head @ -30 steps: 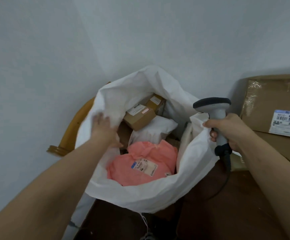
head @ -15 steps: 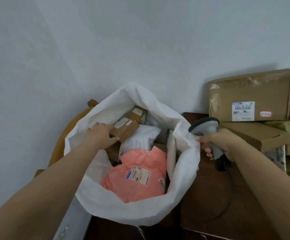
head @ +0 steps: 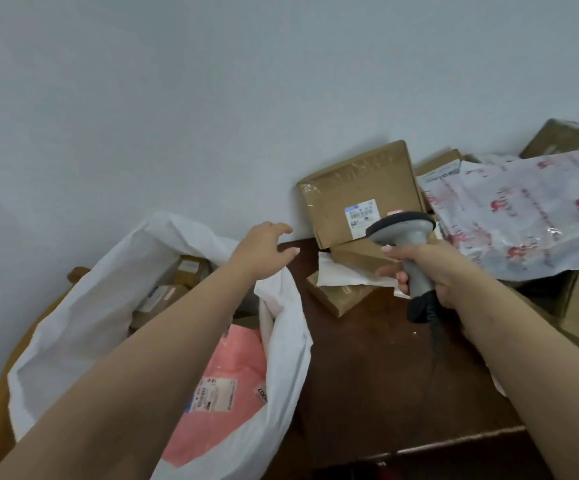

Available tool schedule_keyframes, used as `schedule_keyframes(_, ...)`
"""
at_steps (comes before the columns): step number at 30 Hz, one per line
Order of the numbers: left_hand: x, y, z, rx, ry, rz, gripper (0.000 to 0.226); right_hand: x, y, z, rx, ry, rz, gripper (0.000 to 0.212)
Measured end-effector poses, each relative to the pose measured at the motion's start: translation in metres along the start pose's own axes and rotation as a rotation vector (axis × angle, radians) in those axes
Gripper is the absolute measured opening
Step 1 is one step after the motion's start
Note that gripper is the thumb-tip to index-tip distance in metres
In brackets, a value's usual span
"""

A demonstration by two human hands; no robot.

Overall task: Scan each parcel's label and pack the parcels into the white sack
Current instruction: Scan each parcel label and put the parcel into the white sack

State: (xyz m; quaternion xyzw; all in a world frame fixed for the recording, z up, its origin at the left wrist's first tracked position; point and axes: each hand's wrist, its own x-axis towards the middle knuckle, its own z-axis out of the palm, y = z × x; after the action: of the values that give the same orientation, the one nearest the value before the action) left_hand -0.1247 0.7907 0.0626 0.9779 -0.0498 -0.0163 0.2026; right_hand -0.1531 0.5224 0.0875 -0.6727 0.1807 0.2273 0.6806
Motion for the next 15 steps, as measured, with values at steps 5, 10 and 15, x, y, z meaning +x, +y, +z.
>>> schedule_keyframes(5,0.082,0.045,0.019,-0.017,-0.015,-0.017,0.066,0.028,-0.036,-0.046,0.04,0.009,-0.045,0.021)
schedule_keyframes(10,0.165,0.075,0.029,0.004,0.038,-0.086,0.08,0.068,-0.059,-0.083,0.069,-0.008,-0.079,0.016)
schedule_keyframes(15,0.213,0.075,0.033,0.083,0.028,-0.164,0.085,0.102,-0.068,-0.105,0.077,-0.038,-0.071,0.01)
